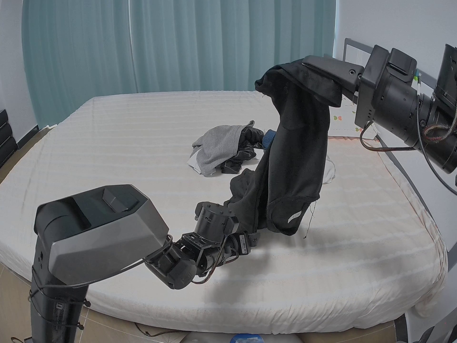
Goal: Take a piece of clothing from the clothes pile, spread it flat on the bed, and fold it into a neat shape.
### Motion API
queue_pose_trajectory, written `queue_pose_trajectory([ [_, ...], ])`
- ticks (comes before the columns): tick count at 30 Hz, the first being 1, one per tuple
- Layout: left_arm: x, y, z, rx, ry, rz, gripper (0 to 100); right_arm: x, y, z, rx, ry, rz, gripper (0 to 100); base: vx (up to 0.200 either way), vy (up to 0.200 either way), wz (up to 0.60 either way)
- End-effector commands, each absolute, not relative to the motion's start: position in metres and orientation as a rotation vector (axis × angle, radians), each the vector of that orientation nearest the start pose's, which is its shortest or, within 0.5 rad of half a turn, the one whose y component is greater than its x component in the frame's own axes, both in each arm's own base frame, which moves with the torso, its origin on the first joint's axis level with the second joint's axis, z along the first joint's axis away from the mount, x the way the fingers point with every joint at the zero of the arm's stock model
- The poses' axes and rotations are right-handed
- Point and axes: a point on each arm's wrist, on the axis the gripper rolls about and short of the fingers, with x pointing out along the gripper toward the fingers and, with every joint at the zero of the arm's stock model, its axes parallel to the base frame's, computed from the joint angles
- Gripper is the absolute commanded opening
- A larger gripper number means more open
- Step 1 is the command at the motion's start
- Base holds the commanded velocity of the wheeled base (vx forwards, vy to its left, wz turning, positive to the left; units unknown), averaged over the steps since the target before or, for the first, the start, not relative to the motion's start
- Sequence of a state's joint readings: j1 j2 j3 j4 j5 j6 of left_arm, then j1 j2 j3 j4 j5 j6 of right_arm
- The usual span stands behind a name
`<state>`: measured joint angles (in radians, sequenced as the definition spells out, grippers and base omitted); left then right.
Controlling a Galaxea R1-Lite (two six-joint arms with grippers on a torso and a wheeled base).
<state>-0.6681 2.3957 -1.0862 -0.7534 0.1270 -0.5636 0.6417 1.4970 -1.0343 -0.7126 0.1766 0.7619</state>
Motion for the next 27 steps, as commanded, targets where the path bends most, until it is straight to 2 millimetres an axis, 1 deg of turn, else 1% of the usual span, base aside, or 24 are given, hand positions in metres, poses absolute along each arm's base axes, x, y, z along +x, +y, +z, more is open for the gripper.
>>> queue_pose_trajectory([
  [1, 0.348, -0.268, -0.019, -0.336, 0.646, -0.336, 100, 0.199, 0.158, 0.325, 0.78, 0.038, 0.898, 0, 0.0, 0.0, 0.0],
  [4, 0.354, -0.271, -0.026, -0.348, 0.636, -0.314, 100, 0.197, 0.157, 0.326, 0.782, 0.035, 0.9, 0, 0.0, 0.0, 0.0],
  [6, 0.364, -0.272, -0.032, -0.356, 0.616, -0.277, 100, 0.198, 0.155, 0.325, 0.78, 0.038, 0.89, 0, 0.0, 0.0, 0.0],
  [7, 0.364, -0.272, -0.032, -0.356, 0.616, -0.277, 100, 0.198, 0.155, 0.325, 0.78, 0.038, 0.89, 0, 0.0, 0.0, 0.0],
  [8, 0.369, -0.269, -0.033, -0.368, 0.604, -0.258, 100, 0.203, 0.152, 0.32, 0.774, 0.046, 0.869, 0, 0.0, 0.0, 0.0],
  [9, 0.369, -0.269, -0.033, -0.374, 0.604, -0.253, 0, 0.206, 0.151, 0.318, 0.773, 0.05, 0.856, 0, 0.0, 0.0, 0.0],
  [11, 0.367, -0.266, -0.032, -0.388, 0.614, -0.238, 0, 0.213, 0.148, 0.314, 0.768, 0.059, 0.834, 0, 0.0, 0.0, 0.0],
  [13, 0.363, -0.26, -0.023, -0.397, 0.614, -0.228, 0, 0.222, 0.145, 0.306, 0.762, 0.075, 0.802, 0, 0.0, 0.0, 0.0],
  [15, 0.354, -0.251, -0.011, -0.4, 0.622, -0.219, 0, 0.229, 0.144, 0.299, 0.759, 0.095, 0.775, 0, 0.0, 0.0, 0.0],
  [17, 0.344, -0.24, 0.006, -0.405, 0.622, -0.217, 0, 0.237, 0.143, 0.29, 0.755, 0.118, 0.746, 0, 0.0, 0.0, 0.0],
  [18, 0.339, -0.233, 0.018, -0.416, 0.611, -0.214, 0, 0.242, 0.142, 0.284, 0.753, 0.134, 0.728, 0, 0.0, 0.0, 0.0],
  [19, 0.339, -0.233, 0.018, -0.416, 0.611, -0.214, 0, 0.242, 0.142, 0.284, 0.753, 0.134, 0.728, 0, 0.0, 0.0, 0.0],
  [20, 0.336, -0.224, 0.032, -0.439, 0.594, -0.205, 0, 0.249, 0.141, 0.275, 0.749, 0.158, 0.703, 0, 0.0, 0.0, 0.0],
  [21, 0.336, -0.224, 0.032, -0.439, 0.594, -0.205, 0, 0.249, 0.141, 0.275, 0.749, 0.158, 0.703, 0, 0.0, 0.0, 0.0],
  [22, 0.335, -0.211, 0.057, -0.496, 0.552, -0.188, 0, 0.258, 0.141, 0.26, 0.741, 0.204, 0.678, 0, 0.0, 0.0, 0.0],
  [23, 0.334, -0.201, 0.072, -0.531, 0.531, -0.176, 0, 0.262, 0.141, 0.252, 0.737, 0.233, 0.673, 0, 0.0, 0.0, 0.0],
  [24, 0.333, -0.199, 0.075, -0.537, 0.529, -0.175, 0, 0.262, 0.141, 0.25, 0.736, 0.24, 0.674, 0, 0.0, 0.0, 0.0],
  [25, 0.331, -0.183, 0.091, -0.579, 0.524, -0.167, 0, 0.267, 0.142, 0.236, 0.729, 0.293, 0.678, 0, 0.0, 0.0, 0.0],
  [27, 0.329, -0.171, 0.102, -0.62, 0.535, -0.184, 0, 0.271, 0.144, 0.226, 0.725, 0.331, 0.676, 0, 0.0, 0.0, 0.0],
])
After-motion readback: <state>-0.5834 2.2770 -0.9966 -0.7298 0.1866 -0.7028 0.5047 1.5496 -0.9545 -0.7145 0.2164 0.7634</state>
